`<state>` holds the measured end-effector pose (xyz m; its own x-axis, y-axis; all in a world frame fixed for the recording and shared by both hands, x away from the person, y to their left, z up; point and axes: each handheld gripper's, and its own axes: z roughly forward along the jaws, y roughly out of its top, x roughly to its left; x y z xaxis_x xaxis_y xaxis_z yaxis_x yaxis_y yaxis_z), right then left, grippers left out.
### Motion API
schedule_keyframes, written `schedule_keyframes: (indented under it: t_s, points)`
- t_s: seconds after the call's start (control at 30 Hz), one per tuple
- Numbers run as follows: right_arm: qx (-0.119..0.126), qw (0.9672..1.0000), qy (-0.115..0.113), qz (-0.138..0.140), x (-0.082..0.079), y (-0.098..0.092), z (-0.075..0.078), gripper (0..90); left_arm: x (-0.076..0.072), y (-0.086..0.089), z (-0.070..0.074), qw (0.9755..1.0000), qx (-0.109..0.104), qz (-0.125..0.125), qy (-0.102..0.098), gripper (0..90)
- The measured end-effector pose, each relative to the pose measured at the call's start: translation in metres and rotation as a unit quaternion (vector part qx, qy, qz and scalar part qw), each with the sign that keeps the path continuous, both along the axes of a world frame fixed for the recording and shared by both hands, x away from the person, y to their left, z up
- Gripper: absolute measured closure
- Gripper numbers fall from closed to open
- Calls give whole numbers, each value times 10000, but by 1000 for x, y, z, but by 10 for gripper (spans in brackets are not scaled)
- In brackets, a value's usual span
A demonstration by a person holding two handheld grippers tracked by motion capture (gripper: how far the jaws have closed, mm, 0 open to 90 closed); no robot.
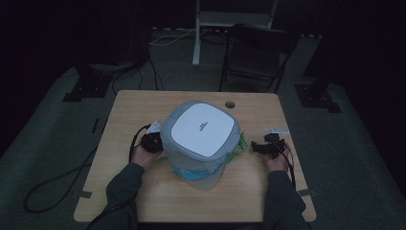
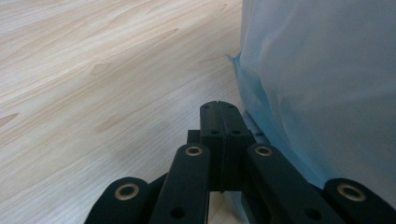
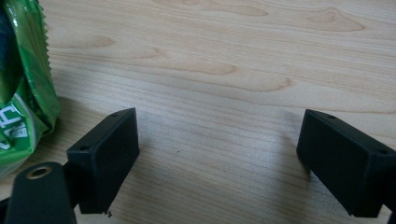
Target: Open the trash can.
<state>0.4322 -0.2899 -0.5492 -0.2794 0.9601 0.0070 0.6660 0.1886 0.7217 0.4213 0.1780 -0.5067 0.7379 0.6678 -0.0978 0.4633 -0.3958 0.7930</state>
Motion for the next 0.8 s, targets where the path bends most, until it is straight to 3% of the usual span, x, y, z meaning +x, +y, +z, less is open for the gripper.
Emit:
schedule_keyframes:
  t_s: [0.43,0.8]
  points:
    - [-2,10000,3,7,0,0,0,119,10,-22,-11,9994,192,-229,155,900]
    - [-2,10000,3,8,0,0,0,119,18,-28,-11,9994,123,-246,223,900]
